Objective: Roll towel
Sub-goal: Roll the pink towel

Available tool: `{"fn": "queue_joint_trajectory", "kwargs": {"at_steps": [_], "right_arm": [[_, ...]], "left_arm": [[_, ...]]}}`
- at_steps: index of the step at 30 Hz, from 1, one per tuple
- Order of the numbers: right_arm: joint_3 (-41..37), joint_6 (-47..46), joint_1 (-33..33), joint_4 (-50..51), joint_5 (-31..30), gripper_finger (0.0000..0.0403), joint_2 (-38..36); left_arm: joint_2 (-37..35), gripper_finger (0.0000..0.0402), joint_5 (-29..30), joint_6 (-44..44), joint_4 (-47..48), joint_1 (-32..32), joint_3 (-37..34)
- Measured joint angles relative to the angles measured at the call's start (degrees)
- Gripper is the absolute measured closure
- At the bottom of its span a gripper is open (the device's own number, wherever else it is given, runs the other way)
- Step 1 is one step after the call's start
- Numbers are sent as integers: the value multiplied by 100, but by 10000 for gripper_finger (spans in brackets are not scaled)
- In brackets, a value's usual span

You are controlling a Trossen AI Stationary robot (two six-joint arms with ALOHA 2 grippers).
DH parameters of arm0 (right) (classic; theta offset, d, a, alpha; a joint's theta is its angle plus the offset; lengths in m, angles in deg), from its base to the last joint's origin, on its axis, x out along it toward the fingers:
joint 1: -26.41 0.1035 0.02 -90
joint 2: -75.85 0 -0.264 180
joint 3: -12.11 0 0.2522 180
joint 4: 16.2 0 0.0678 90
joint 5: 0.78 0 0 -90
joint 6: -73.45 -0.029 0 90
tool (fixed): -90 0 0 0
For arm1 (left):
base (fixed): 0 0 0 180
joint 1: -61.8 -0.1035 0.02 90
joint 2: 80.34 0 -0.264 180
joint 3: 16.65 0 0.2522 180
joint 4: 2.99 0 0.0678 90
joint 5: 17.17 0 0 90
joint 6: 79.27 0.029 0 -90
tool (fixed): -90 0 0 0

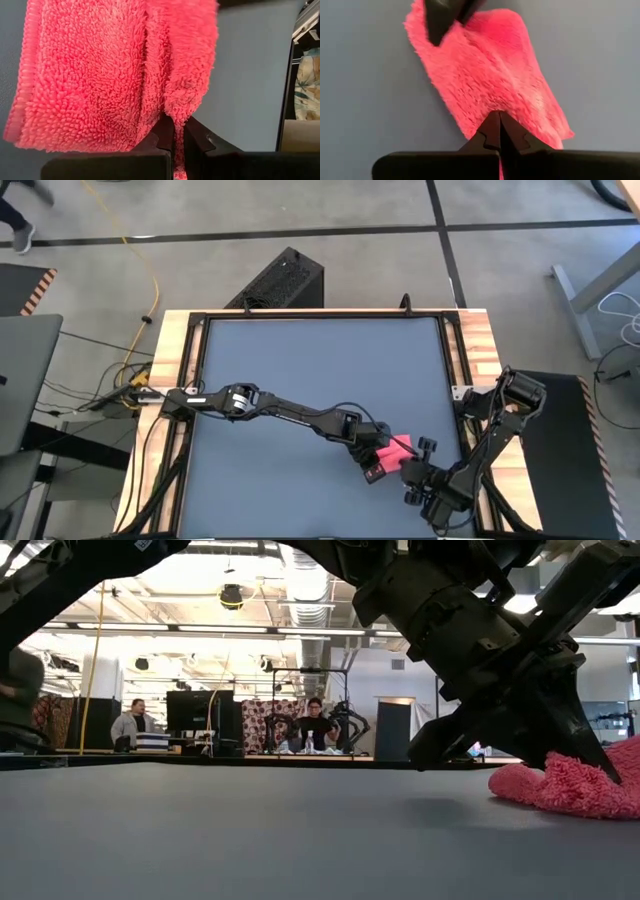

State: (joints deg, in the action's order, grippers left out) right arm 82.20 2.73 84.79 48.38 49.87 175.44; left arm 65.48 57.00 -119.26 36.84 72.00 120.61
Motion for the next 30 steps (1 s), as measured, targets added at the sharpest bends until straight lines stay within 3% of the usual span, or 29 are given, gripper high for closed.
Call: {"fn": "queue_joint_trajectory", "kwargs": {"at_steps": [15,30], "right_arm": [[224,808,-192,-367,-301,388,0],[221,627,-450,145,-72,387,0]], "left_arm": [[0,401,110,-4,0,-18,0],[-2,401,125,9,2,-28,2]]}}
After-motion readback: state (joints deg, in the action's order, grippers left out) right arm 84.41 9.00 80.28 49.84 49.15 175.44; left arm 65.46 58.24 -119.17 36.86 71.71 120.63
